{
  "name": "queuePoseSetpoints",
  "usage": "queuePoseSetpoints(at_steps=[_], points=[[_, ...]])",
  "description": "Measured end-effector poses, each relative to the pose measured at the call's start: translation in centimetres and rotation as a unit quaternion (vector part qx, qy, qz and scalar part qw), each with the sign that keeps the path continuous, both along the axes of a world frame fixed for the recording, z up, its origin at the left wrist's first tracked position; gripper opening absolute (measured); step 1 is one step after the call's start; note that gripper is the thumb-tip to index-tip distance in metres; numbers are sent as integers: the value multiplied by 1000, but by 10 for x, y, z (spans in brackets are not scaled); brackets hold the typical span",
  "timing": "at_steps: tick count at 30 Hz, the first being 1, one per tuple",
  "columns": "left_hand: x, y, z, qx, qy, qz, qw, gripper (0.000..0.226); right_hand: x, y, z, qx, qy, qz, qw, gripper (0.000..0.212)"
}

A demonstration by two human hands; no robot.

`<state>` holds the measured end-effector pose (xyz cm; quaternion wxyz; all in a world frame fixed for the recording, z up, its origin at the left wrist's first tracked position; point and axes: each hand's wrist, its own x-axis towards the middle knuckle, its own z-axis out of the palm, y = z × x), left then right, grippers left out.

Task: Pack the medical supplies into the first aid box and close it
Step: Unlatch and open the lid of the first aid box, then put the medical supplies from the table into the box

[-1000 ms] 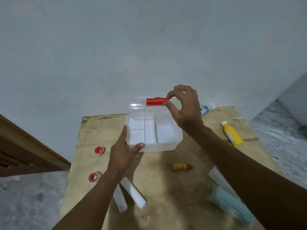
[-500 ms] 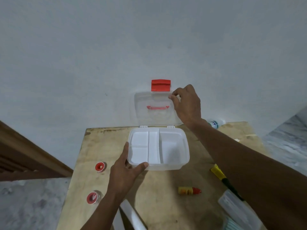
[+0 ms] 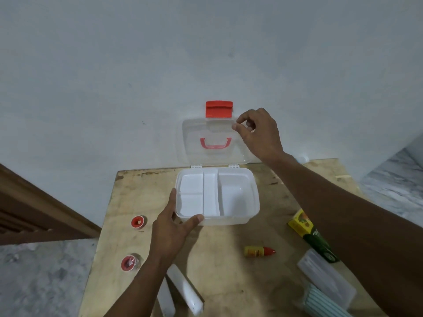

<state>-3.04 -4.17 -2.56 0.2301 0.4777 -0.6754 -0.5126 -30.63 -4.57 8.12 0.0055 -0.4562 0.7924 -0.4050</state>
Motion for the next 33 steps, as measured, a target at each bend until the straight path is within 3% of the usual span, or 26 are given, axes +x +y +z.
queuePoseSetpoints(at_steps=[6,12,16,23,29,33], points=[[-1,-5,-4,-18,-42,-19,999,98,21,43,-5,22,-25,14,999,22],[-3,-8,-6,-19,-47,-20,999,100,44,106,-34,52,-40,-14,998,18],[-4,-8,-6,-31,-45,-31,998,98,63,150,-56,70,-9,-31,997,20],[-8,-5,-6,-50,-42,-27,998,87,85,250,-88,254,12,-27,967,44],[-5,-5,2,-27,-45,-36,998,94,61,293,-98,282,19,-135,950,47],[-6,-3,3,-22,-34,-29,999,80,30,289,-92,321,25,-170,931,58]])
